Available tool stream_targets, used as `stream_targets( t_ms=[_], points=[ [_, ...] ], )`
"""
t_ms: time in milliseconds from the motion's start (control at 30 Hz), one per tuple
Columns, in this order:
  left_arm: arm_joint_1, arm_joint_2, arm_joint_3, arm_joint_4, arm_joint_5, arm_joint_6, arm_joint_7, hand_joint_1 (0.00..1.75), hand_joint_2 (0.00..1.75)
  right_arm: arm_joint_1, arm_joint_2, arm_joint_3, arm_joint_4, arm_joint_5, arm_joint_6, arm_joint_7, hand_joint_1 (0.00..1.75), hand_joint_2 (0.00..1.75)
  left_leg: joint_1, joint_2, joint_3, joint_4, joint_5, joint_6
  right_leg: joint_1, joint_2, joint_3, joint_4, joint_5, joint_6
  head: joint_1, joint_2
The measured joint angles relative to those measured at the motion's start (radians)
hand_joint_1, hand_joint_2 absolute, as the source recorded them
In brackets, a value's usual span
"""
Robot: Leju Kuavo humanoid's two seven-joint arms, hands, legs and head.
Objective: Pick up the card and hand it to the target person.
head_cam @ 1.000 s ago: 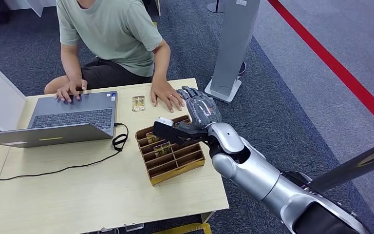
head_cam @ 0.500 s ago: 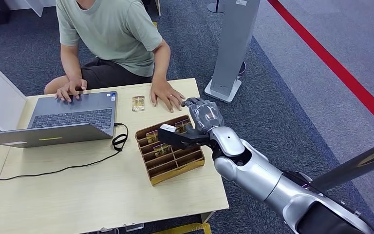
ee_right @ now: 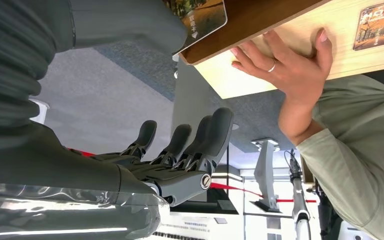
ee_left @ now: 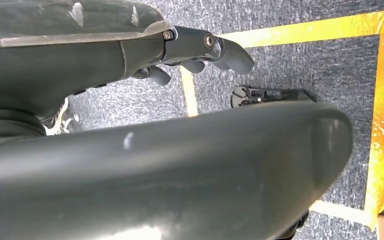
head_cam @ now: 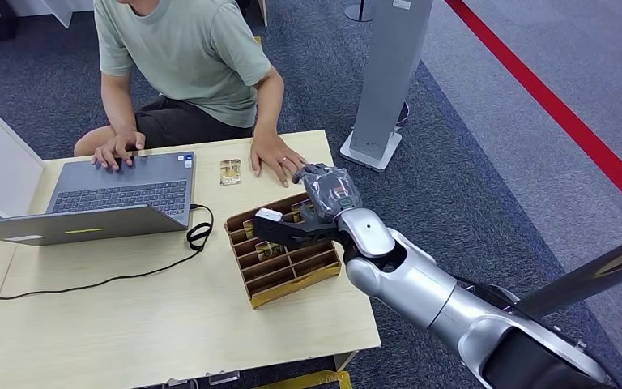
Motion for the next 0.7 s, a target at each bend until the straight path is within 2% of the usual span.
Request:
stream_targets(
  t_ms=[267,467,700],
  points=[
    [0.0,0.0,0.0,0.0,0.0,0.0,-0.001,0.0,0.0,-0.005,0.007,0.005,0.016,0.0,-0.007,-0.001,0.72,1.75,0.0,0.0,0.0,0.0,0.0,0.0,0.0,0.0,0.0,0.0,0.0,0.0,0.0,0.0],
    [0.0,0.0,0.0,0.0,0.0,0.0,0.001,0.0,0.0,-0.008,0.02,0.017,0.067,-0.011,-0.026,0.012,0.8,1.75,0.0,0.0,0.0,0.0,0.0,0.0,0.0,0.0,0.0,0.0,0.0,0.0,0.0,0.0],
    [0.0,0.0,0.0,0.0,0.002,0.003,0.008,0.0,0.0,-0.007,0.022,0.017,0.081,-0.004,-0.059,0.06,0.69,1.75,0.0,0.0,0.0,0.0,0.0,0.0,0.0,0.0,0.0,0.0,0.0,0.0,0.0,0.0]
  ],
)
